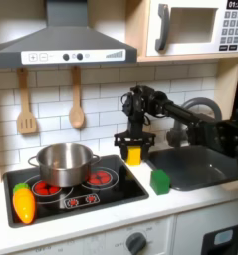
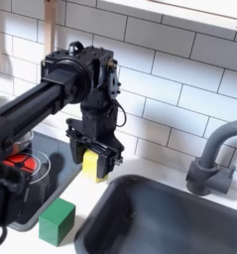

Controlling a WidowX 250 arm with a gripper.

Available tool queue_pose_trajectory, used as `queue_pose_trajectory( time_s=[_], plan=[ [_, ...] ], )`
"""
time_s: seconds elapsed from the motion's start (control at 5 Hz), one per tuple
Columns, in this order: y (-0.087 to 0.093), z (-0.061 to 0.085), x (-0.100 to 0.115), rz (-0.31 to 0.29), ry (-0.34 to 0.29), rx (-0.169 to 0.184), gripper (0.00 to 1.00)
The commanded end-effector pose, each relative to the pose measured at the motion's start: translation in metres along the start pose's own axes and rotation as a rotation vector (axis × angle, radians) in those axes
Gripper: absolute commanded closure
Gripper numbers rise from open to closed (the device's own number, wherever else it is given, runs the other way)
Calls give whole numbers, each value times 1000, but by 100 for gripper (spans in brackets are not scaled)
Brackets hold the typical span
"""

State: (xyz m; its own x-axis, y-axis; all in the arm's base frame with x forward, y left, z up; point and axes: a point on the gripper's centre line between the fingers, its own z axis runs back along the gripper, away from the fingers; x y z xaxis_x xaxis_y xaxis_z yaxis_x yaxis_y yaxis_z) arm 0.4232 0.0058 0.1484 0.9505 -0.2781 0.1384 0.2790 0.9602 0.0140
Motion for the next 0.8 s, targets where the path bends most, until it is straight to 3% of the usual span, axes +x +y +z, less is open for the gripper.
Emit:
queue_pose_trajectory(
  time_s=[0.0, 0.4, 0.6],
  plan=[
    [-1, 3, -4, -10, -32, 1, 100],
    [-5, 12, -21, 0, -61, -3, 100],
    [-7, 26, -26, 12, -99, -8, 100]
  ],
)
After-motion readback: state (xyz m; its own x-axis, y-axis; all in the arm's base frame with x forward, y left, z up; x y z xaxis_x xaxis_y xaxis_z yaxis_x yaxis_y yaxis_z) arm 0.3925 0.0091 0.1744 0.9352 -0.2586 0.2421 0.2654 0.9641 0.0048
